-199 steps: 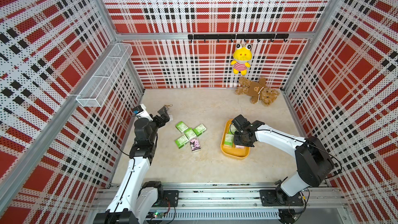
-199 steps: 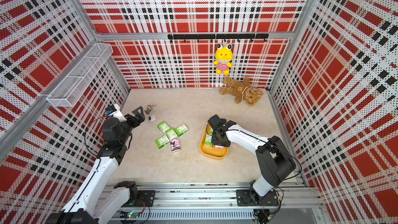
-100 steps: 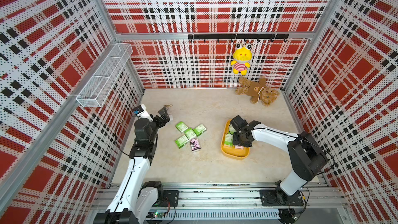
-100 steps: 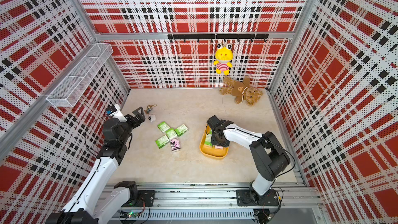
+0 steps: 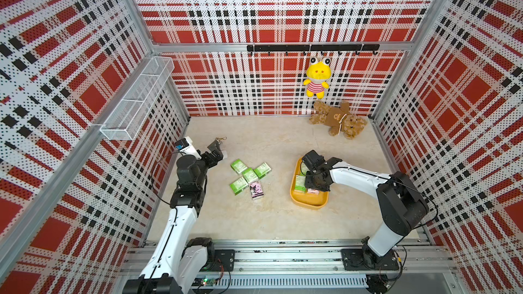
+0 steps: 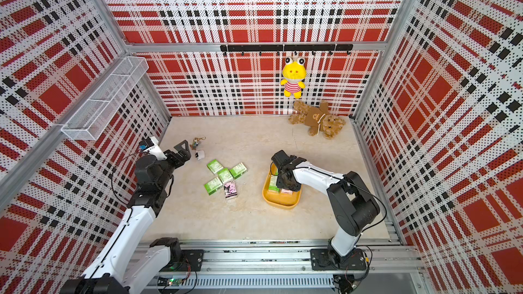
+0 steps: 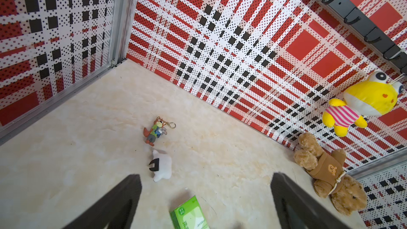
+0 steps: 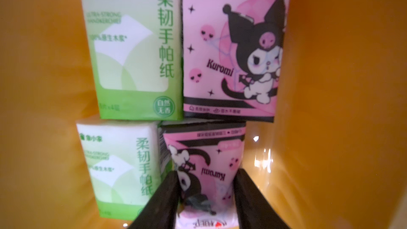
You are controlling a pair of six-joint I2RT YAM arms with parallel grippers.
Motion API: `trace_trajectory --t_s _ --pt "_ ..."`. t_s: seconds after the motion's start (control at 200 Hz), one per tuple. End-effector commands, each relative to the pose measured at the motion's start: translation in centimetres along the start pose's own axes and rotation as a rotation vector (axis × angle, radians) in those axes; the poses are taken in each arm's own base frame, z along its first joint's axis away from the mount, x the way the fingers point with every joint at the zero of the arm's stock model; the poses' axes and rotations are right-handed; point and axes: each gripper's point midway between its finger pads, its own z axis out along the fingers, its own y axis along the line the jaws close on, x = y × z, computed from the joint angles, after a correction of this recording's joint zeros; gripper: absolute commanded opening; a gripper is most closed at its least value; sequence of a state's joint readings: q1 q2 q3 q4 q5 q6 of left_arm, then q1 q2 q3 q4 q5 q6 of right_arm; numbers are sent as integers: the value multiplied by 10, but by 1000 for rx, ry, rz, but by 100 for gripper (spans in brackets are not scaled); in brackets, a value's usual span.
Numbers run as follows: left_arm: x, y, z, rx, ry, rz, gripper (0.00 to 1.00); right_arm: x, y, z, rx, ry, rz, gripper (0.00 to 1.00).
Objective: Put the pocket tissues into the storage box
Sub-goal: Place the pocket tissues in the storage box.
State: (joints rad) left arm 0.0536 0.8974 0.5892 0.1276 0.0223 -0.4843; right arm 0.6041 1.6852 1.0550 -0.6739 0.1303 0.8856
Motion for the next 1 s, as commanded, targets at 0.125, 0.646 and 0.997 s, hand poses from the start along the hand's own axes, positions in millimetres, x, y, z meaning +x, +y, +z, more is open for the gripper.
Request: trace_trajectory --t_s 0.125,0.646,0.997 --pt "-5 -1 0 4 -18 22 99 -15 9 2 -22 -38 32 48" --pt "-2 -2 1 12 -9 16 99 -31 17 -23 -49 -89 -1 63" --pt "-3 -2 0 13 -11 11 99 -44 19 -44 -46 -143 -35 66"
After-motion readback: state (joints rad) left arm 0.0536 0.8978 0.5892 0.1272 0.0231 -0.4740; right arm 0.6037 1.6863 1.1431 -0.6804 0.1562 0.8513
